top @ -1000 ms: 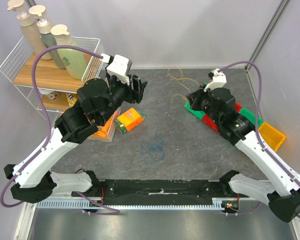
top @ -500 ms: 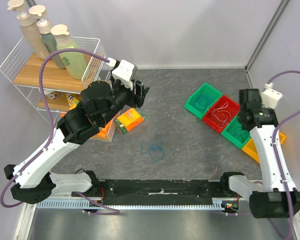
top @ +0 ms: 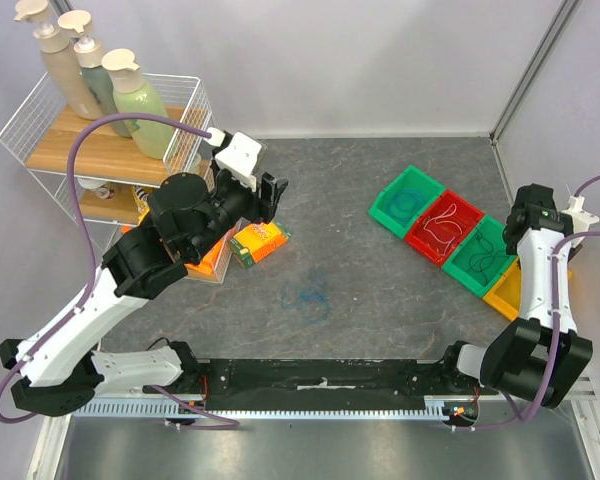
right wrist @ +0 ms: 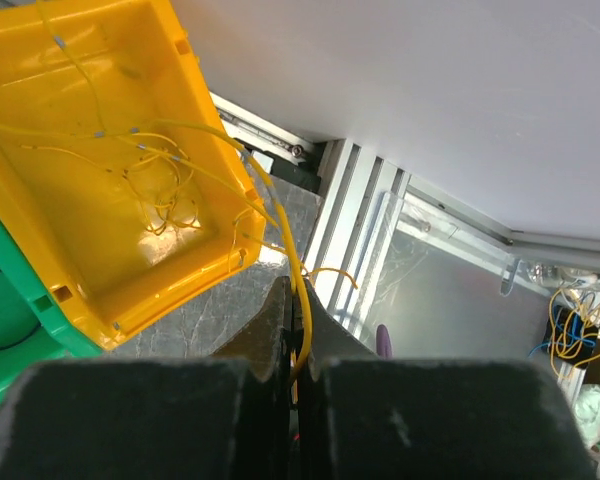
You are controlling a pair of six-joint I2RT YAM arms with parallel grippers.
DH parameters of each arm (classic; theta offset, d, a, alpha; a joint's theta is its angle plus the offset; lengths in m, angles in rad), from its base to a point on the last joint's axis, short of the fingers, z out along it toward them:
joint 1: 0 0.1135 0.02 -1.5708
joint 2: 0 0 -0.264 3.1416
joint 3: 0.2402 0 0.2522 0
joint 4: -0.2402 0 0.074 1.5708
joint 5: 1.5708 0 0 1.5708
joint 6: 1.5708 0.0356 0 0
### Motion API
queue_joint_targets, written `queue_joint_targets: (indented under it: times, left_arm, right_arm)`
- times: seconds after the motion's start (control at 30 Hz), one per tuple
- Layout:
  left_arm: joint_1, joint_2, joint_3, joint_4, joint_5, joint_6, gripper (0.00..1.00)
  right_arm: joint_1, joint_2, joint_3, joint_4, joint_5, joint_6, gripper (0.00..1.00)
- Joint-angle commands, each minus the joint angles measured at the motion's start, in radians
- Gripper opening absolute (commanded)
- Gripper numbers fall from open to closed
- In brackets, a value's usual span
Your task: Untangle the cables
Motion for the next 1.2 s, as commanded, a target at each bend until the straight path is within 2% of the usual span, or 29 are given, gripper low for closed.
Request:
queue_joint_targets:
  times: [0.0,0.1,0.27,0.4,0.6,0.7,0.9,1.0,1.13,1.17]
  left_arm:
    - [-0.008,-0.006,-0.001,0.052,-0.014,0.064,0.64]
    - [-0.009,0.0,0.005,0.06,-0.015,0.072,0.64]
    - [-0.006,0.01,0.005,0.059,-0.014,0.066,0.63]
    - [-0.008,0.017,0.002,0.054,0.003,0.044,0.63]
    - [-0.009,0.023,0.008,0.049,-0.001,0.047,0.63]
    - [-0.008,0.026,0.01,0.048,0.009,0.038,0.63]
    - [-0.009,0.03,0.015,0.042,0.005,0.038,0.63]
    - [-0.009,0.03,0.01,0.039,0.006,0.036,0.63]
    - [-0.009,0.034,0.007,0.042,0.014,0.035,0.63]
    - [-0.009,0.035,0.007,0.043,0.016,0.035,0.63]
  right_arm:
    - [-0.027,-0.02,0.008,-0.04,-0.036,0.04,0.0]
    - [-0.033,-0.004,-0.001,-0.071,-0.086,0.052,0.0]
    - [-0.036,0.036,-0.028,-0.057,-0.087,0.077,0.0]
    - [-0.036,0.094,-0.064,0.081,-0.1,0.043,0.0]
    - [-0.036,0.197,-0.044,0.223,-0.036,-0.057,0.0]
    - [-0.036,0.222,-0.061,0.294,-0.077,-0.075,0.0]
    - [-0.036,0.269,-0.094,0.316,-0.096,-0.052,0.09]
    - [-0.036,0.247,-0.105,0.322,-0.08,-0.069,0.18]
    - [-0.036,0.193,-0.09,0.325,-0.103,-0.135,0.36]
    - [-0.036,0.172,-0.082,0.323,-0.11,-0.144,0.47]
